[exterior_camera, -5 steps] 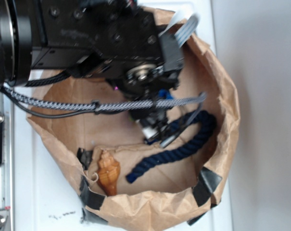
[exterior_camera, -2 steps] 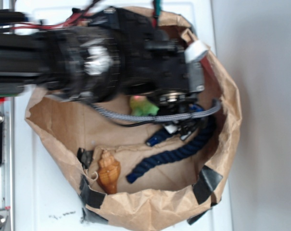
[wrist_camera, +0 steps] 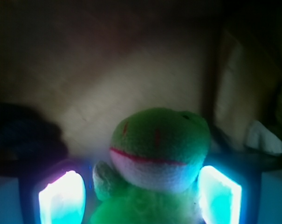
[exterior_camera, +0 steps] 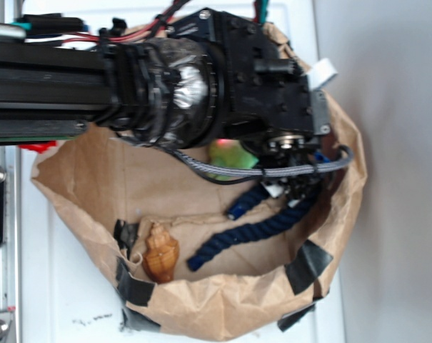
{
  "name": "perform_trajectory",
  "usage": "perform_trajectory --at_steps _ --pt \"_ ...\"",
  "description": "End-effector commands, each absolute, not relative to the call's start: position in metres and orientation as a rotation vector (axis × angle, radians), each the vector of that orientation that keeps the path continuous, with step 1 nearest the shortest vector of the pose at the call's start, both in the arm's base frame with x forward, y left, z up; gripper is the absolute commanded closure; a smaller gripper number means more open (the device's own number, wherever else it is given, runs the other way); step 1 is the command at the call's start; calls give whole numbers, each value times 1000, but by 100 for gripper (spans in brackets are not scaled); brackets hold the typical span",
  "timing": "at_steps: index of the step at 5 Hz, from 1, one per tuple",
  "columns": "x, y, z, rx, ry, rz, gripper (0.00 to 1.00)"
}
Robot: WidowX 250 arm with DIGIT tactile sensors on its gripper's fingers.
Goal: Grab the green animal.
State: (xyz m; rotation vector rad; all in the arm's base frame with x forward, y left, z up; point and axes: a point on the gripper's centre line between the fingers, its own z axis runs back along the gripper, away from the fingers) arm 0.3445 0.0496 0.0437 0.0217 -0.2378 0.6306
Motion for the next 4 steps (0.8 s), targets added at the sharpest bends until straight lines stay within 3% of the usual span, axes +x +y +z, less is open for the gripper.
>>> perform_trajectory --at_steps 1,2,3,4 --pt "362 57 49 -3 -244 625 100" --pt "362 58 63 -44 -241 613 100" --pt "350 54 99 -104 -255 603 100" --pt "335 48 140 -123 -196 585 100"
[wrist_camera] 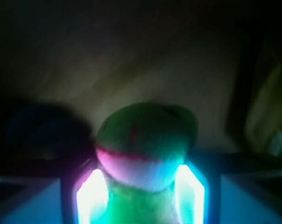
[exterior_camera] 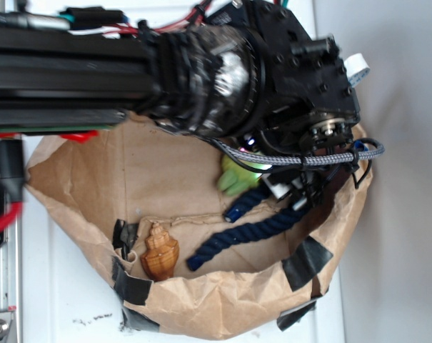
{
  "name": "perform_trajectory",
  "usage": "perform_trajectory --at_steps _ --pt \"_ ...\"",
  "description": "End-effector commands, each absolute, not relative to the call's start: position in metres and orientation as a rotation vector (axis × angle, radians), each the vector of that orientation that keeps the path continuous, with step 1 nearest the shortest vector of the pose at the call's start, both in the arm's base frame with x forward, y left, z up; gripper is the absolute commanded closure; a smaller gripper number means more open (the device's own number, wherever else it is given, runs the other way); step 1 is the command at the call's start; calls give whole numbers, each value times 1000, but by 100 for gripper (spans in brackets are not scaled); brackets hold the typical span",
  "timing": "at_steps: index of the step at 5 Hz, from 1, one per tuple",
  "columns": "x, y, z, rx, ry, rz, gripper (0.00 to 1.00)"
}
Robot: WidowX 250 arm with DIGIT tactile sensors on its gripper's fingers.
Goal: Grab the green animal.
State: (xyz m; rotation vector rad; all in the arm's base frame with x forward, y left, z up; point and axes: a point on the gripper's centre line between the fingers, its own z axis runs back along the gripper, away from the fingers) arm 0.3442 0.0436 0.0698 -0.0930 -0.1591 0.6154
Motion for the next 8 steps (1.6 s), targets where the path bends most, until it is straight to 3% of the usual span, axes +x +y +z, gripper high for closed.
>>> perform_trajectory --at_steps 1,2,3,4,6,8 --pt "318 47 183 -33 -206 553 100" --pt "298 44 209 -9 -233 508 100" --pt "281 43 218 0 -287 478 100" --pt "280 50 210 -12 -288 475 0" --pt "292 51 173 -45 -302 423 0" --pt "307 48 123 5 -351 360 0"
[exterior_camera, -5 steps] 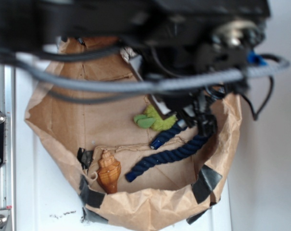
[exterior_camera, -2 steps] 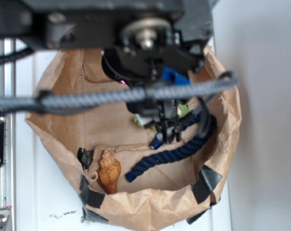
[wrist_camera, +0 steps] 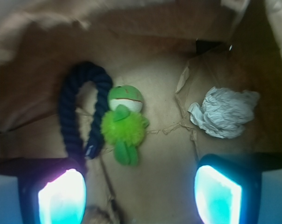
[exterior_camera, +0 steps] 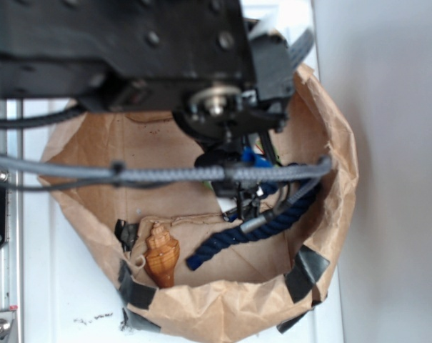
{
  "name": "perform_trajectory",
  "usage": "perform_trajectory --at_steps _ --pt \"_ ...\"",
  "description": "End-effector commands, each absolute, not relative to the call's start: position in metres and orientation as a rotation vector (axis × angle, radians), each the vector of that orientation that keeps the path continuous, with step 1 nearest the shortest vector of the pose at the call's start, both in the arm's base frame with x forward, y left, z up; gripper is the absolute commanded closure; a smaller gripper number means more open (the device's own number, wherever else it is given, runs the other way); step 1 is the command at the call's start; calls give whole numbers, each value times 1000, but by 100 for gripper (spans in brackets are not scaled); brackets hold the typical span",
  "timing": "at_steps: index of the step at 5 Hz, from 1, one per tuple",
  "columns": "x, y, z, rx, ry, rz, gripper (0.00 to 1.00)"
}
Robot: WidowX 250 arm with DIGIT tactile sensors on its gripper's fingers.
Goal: Grab the green animal.
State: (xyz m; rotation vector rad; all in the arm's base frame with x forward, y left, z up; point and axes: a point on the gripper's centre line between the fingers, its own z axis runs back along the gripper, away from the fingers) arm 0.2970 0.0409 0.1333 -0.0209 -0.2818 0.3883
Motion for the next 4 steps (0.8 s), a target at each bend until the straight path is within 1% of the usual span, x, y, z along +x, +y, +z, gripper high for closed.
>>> perform_trajectory --at_steps 1,2,3,4 --pt "312 53 106 25 -341 334 0" --pt "315 59 95 39 -335 313 0" --pt "313 68 97 29 -362 283 0" --pt "304 70 97 -31 -390 183 0"
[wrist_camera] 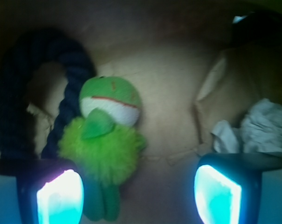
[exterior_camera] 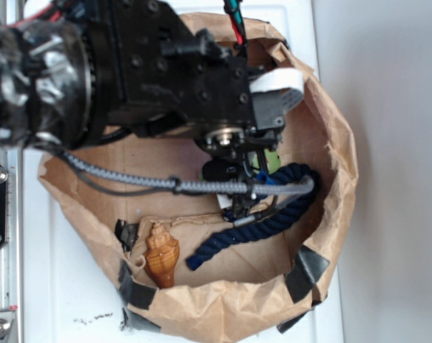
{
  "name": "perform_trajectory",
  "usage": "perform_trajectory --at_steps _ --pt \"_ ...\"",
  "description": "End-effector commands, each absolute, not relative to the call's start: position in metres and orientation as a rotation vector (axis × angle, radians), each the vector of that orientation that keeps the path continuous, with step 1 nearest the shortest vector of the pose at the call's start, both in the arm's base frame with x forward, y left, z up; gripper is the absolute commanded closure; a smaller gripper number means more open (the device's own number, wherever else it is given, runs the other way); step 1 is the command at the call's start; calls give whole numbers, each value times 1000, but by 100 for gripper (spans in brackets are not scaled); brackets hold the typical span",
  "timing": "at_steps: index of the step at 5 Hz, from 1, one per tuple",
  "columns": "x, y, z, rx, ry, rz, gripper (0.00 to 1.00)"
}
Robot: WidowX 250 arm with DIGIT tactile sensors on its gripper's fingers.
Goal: Grab the green animal.
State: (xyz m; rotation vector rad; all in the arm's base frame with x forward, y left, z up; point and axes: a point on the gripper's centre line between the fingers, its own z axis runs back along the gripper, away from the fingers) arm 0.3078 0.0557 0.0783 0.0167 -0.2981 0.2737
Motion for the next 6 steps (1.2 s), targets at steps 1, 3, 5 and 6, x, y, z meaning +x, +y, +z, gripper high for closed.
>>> perform_trajectory --at_steps 1,3,5,6 --pt "291 64 99 -17 -486 18 0" --pt "291 64 99 -17 -486 18 0" --pt "303 54 95 -44 -510 -51 0" --pt "304 46 87 -9 -522 -80 0"
